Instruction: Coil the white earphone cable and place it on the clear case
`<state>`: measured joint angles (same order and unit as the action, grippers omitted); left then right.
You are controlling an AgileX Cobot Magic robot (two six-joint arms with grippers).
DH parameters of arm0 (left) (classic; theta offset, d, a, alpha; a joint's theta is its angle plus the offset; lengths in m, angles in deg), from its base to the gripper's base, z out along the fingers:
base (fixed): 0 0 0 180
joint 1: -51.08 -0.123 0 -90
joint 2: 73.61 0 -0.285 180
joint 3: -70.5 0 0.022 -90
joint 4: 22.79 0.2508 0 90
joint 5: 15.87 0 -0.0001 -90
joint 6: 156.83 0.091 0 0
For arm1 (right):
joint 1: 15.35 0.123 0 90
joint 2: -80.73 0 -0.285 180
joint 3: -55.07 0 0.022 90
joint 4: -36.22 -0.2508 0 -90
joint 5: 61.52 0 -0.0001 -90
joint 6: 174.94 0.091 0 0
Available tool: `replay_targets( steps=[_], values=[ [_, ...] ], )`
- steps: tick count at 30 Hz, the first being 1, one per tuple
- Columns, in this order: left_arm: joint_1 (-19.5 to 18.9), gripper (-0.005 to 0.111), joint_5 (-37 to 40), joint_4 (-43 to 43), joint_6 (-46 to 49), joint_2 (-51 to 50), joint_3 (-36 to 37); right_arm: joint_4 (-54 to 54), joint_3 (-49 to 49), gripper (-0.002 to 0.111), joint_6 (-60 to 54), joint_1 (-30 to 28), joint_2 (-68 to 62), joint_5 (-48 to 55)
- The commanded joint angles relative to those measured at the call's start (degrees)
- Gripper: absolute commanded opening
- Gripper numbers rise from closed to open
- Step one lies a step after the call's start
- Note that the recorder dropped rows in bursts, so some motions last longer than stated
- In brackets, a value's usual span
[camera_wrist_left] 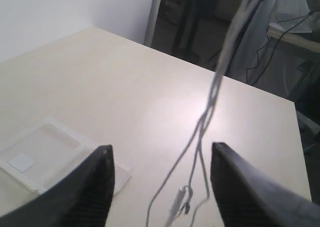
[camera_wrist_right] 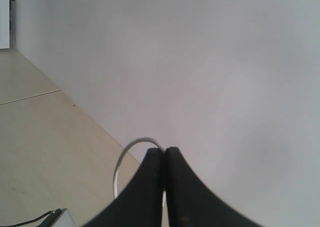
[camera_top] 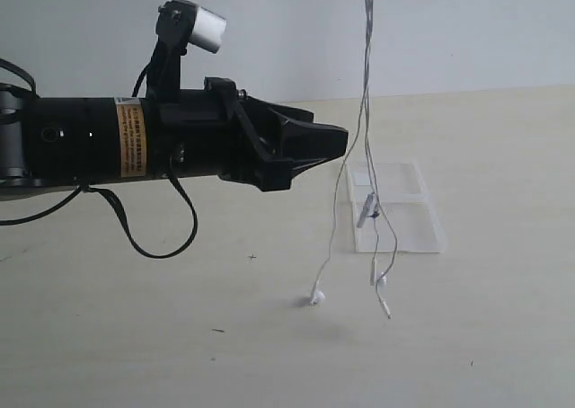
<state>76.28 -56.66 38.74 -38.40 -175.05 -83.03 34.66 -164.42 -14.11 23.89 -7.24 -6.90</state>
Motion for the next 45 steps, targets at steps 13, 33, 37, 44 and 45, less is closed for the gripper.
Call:
replay_targets(
  steps=[13,33,37,44,45],
  values=[
    [3.0,0.067,-0.8,-2.5,0.2,0.0,-0.5,-1.6,-0.4,0.0,0.8,0.0,0.0,-0.3],
    [2.1,0.0,5.2,3.9,-7.8,7.0,-0.5,25.5,-0.4,0.0,15.5,0.0,2.4,15.3],
    [0.5,0.0,11.2,13.3,-17.7,13.0,-0.5,30.7,1.5,0.0,18.2,0.0,2.9,15.3],
    [-7.8,0.0,12.7,31.0,-36.7,28.0,-0.5,25.8,8.9,0.0,18.3,0.0,3.6,15.3],
    [-9.5,0.0,12.7,32.2,-38.9,30.4,-0.5,24.3,10.2,0.0,18.3,0.0,3.6,15.3]
  ],
)
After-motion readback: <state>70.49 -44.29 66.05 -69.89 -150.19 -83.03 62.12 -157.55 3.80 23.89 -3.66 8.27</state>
